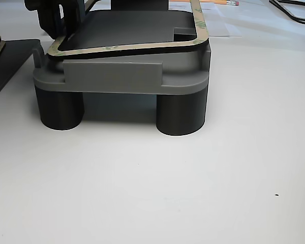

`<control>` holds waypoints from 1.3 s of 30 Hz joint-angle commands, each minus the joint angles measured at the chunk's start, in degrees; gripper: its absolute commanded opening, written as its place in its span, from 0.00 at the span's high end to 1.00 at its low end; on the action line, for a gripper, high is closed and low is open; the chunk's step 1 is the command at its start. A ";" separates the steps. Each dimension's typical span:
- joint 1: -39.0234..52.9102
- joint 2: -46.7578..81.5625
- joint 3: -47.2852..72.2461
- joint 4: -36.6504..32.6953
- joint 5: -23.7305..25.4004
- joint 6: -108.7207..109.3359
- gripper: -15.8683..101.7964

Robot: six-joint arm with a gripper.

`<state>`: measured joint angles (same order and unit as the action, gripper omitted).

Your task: Move top rectangular frame to the holder.

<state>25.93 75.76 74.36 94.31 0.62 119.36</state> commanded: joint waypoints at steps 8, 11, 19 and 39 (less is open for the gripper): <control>-1.14 1.41 -0.97 0.53 0.26 0.00 0.95; -1.14 1.49 -0.62 0.53 -0.18 -0.26 0.95; -1.14 1.85 0.09 0.53 -0.62 -0.62 0.94; -0.70 1.41 -3.25 0.53 0.18 -2.46 0.02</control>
<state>25.66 75.76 73.39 94.31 0.53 117.42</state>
